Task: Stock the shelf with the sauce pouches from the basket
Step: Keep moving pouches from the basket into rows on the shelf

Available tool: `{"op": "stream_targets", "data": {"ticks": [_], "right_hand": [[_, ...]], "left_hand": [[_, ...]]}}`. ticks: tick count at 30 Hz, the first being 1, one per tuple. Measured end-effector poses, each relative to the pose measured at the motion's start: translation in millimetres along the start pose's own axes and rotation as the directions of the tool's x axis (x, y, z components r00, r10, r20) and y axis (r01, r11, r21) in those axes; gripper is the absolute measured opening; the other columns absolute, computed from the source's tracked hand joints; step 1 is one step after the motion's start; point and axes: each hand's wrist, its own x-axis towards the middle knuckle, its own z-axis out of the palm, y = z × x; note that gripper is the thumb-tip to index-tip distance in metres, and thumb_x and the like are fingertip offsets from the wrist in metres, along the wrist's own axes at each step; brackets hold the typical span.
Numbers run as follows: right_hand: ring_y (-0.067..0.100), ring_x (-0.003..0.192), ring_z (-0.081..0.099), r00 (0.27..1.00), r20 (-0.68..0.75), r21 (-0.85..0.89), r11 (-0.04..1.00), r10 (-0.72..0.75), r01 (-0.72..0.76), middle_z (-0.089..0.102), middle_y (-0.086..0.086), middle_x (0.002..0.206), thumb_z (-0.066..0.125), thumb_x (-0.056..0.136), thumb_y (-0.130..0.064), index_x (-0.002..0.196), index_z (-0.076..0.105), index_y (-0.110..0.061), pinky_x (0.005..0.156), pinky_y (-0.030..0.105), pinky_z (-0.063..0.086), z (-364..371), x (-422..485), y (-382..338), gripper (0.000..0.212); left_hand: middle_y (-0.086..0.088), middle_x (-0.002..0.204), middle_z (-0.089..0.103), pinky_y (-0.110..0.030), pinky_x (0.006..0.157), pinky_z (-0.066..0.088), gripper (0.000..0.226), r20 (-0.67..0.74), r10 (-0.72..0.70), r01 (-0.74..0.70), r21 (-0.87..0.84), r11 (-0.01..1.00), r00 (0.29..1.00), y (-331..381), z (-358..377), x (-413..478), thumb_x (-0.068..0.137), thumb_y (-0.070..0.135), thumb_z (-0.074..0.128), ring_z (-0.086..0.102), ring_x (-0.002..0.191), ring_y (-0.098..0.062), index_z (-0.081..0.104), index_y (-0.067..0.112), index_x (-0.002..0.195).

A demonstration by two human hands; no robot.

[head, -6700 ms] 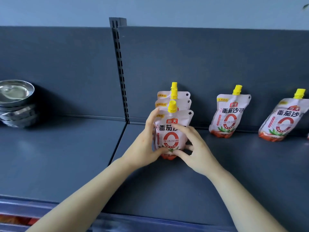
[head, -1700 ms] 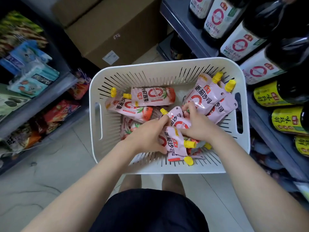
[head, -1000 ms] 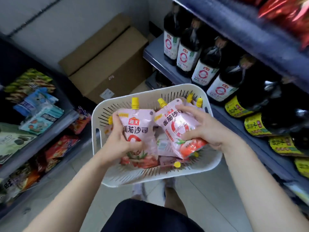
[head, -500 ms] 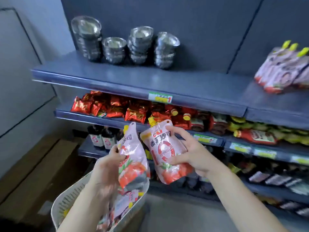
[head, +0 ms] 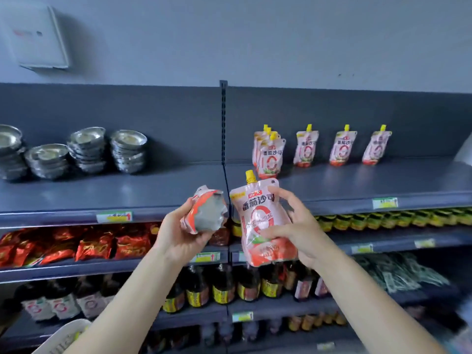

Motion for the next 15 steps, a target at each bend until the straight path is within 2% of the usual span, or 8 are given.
{"op": "stream_targets", "data": {"ticks": [2, 4, 6, 9, 10, 12, 15], "right_hand": [[0.025, 0.095, 0.070, 0.998, -0.043, -0.036, 0.999, -0.039, 0.038, 0.067, 0.007, 0.112, 0.075, 0.062, 0.018, 0.116, 0.059, -0.043, 0.076, 0.049, 0.060, -50, 5, -2, 0.084], [0.020, 0.094, 0.070, 0.991, -0.066, -0.123, 0.987, -0.113, 0.104, 0.072, -0.002, 0.104, 0.077, 0.063, 0.016, 0.115, 0.059, -0.043, 0.084, 0.052, 0.057, -97, 15, -6, 0.081], [0.020, 0.099, 0.068, 0.982, -0.088, -0.192, 0.970, -0.168, 0.149, 0.071, -0.004, 0.105, 0.078, 0.063, 0.014, 0.113, 0.059, -0.045, 0.088, 0.052, 0.055, -138, 25, -12, 0.079], [0.023, 0.098, 0.069, 0.974, -0.108, -0.204, 0.963, -0.201, 0.177, 0.069, 0.003, 0.110, 0.078, 0.065, 0.013, 0.115, 0.059, -0.043, 0.086, 0.053, 0.056, -183, 46, -16, 0.078], [0.022, 0.096, 0.070, 0.971, -0.118, -0.201, 0.962, -0.210, 0.184, 0.070, 0.002, 0.109, 0.078, 0.065, 0.013, 0.115, 0.059, -0.042, 0.085, 0.052, 0.057, -195, 55, -16, 0.077], [0.016, 0.096, 0.070, 0.963, -0.132, -0.211, 0.956, -0.233, 0.202, 0.068, -0.002, 0.111, 0.077, 0.066, 0.013, 0.114, 0.059, -0.041, 0.083, 0.047, 0.058, -215, 78, -15, 0.075], [0.011, 0.103, 0.067, 0.943, -0.129, -0.243, 0.932, -0.306, 0.269, 0.064, -0.006, 0.119, 0.075, 0.069, 0.013, 0.114, 0.057, -0.042, 0.078, 0.033, 0.060, -237, 113, -4, 0.073]], "left_hand": [[-0.011, 0.099, 0.074, -0.034, 0.056, 0.060, 0.035, -0.016, 0.003, -0.001, 0.086, 0.996, 1.000, -24, 26, 29, 0.098, 0.028, 0.047, 0.074, 0.074, -0.024, 0.062, 0.009, 0.124], [-0.006, 0.095, 0.075, -0.026, 0.055, 0.058, 0.034, -0.012, 0.056, -0.053, 0.216, 0.975, 0.998, -45, 48, 58, 0.100, 0.024, 0.046, 0.073, 0.072, -0.017, 0.059, 0.012, 0.129], [-0.006, 0.099, 0.073, -0.029, 0.057, 0.059, 0.041, -0.015, 0.121, -0.109, 0.343, 0.933, 0.993, -61, 67, 84, 0.096, 0.023, 0.053, 0.073, 0.075, -0.015, 0.053, 0.013, 0.135], [-0.011, 0.118, 0.066, -0.039, 0.057, 0.058, 0.069, 0.023, 0.199, -0.190, 0.430, 0.883, 0.980, -76, 90, 114, 0.076, 0.024, 0.073, 0.073, 0.081, -0.022, 0.045, 0.017, 0.139], [-0.010, 0.122, 0.065, -0.040, 0.059, 0.058, 0.071, 0.037, 0.236, -0.228, 0.440, 0.869, 0.971, -80, 99, 123, 0.073, 0.020, 0.075, 0.073, 0.085, -0.023, 0.045, 0.019, 0.137], [-0.005, 0.120, 0.068, -0.041, 0.066, 0.060, 0.061, 0.096, 0.328, -0.332, 0.485, 0.809, 0.940, -85, 119, 147, 0.079, 0.011, 0.073, 0.072, 0.094, -0.023, 0.045, 0.025, 0.131], [0.000, 0.117, 0.070, -0.045, 0.079, 0.059, 0.054, 0.263, 0.396, -0.471, 0.588, 0.657, 0.880, -91, 149, 188, 0.088, 0.007, 0.066, 0.070, 0.101, -0.023, 0.041, 0.030, 0.131]]}}
